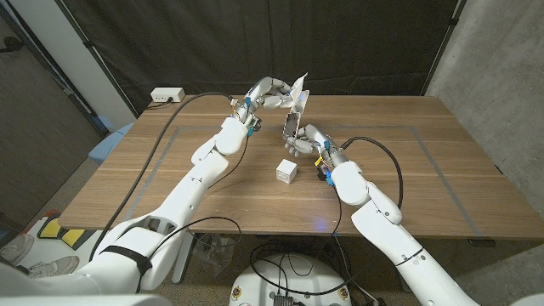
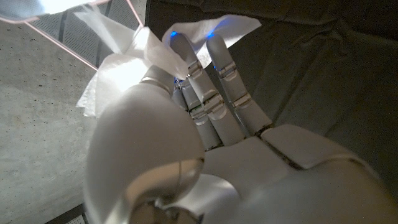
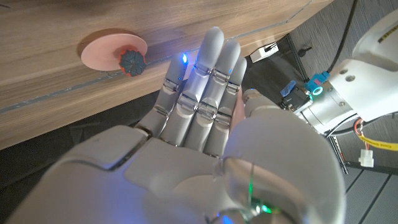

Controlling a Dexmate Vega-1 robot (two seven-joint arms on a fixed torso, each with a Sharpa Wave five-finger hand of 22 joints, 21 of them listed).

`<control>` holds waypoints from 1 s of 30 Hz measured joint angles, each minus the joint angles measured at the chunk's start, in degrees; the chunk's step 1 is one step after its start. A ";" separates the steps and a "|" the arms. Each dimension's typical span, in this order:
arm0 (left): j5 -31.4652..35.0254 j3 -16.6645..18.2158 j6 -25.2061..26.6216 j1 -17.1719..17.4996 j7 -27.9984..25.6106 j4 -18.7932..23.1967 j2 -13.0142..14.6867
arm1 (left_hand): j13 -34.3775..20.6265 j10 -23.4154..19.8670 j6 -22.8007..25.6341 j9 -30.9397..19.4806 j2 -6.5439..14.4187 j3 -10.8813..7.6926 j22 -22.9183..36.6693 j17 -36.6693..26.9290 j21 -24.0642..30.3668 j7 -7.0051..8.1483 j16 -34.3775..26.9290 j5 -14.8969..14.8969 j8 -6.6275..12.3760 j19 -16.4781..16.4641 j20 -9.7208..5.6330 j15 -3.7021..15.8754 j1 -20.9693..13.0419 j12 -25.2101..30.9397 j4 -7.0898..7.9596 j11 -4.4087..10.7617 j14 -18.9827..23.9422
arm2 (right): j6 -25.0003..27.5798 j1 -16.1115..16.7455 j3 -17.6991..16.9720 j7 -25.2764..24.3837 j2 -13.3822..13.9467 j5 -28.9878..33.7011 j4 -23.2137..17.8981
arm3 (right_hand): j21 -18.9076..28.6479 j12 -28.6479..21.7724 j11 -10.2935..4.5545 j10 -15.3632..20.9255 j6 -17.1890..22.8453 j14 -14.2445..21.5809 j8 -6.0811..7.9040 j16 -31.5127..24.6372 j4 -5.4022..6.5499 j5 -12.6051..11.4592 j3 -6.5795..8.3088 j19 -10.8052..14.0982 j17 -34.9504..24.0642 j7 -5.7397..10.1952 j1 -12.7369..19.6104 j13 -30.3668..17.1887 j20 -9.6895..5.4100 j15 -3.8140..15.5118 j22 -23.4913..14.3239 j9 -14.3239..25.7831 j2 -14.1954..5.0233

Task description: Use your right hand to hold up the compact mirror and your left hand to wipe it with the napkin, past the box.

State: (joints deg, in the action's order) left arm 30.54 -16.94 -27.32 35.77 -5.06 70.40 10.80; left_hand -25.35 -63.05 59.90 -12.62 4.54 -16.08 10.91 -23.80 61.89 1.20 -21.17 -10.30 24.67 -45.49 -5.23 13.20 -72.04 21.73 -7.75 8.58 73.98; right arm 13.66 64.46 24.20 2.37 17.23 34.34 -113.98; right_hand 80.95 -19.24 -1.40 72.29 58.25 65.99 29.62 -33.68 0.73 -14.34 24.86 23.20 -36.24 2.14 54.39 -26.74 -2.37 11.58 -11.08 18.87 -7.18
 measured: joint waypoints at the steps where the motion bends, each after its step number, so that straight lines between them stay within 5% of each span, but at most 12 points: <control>1: -0.17 -0.08 0.26 -0.14 0.71 0.18 0.12 | -0.04 0.00 0.00 0.00 0.00 0.00 0.00 0.00 0.00 0.00 0.00 0.00 0.00 0.09 -0.09 0.00 0.00 0.00 0.00 0.00 0.00 | 0.53 -0.14 0.07 0.39 -0.12 0.40 0.00 | 0.00 0.00 -0.09 0.09 0.21 0.00 0.00 0.00 0.00 0.00 0.00 0.00 -0.02 -0.21 0.00 0.13 0.00 0.00 -0.09 0.00 0.00; 23: -2.03 -3.02 7.98 -3.24 23.39 7.39 5.50 | -0.78 -0.11 0.07 -0.06 -0.53 -0.40 0.01 -1.33 0.98 -0.33 0.20 0.00 -0.57 0.90 0.32 0.00 -0.53 -0.50 -0.09 -0.10 0.00 | 5.09 -1.72 -0.64 0.24 -3.29 3.79 2.82 | -0.02 0.00 0.04 0.36 0.30 0.42 -0.39 0.00 0.22 0.01 0.24 -0.01 -0.55 -0.31 0.00 0.00 0.00 -0.21 -0.26 0.65 0.00; 30: -0.85 -3.51 9.37 -3.42 26.23 9.48 6.55 | -0.85 -0.11 -0.01 -0.04 -0.52 -0.64 0.01 -1.81 1.11 -0.42 0.20 0.00 -0.67 0.90 0.32 0.00 -0.51 -0.67 0.16 -0.10 0.00 | 4.00 -1.72 -0.94 -0.82 -3.46 3.75 3.28 | -0.02 0.00 0.03 0.38 0.29 0.66 -0.66 0.00 0.22 0.01 0.25 -0.01 -0.76 -0.31 0.15 -0.14 0.00 -0.33 0.15 0.70 0.15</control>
State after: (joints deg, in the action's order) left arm 29.69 -20.45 -17.95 32.35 21.17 79.88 17.36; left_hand -26.21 -63.16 59.89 -12.66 4.02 -16.72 10.92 -25.62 63.00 0.79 -20.97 -10.30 24.00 -44.59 -4.91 13.20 -72.56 21.06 -7.59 8.48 73.98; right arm 17.66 62.74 23.26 1.55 13.76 38.09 -110.69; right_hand 80.94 -19.24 -1.38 72.67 58.54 66.65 28.96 -33.68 0.95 -14.33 25.10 23.20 -37.00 1.83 54.55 -26.88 -2.36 11.25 -10.92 19.56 -7.03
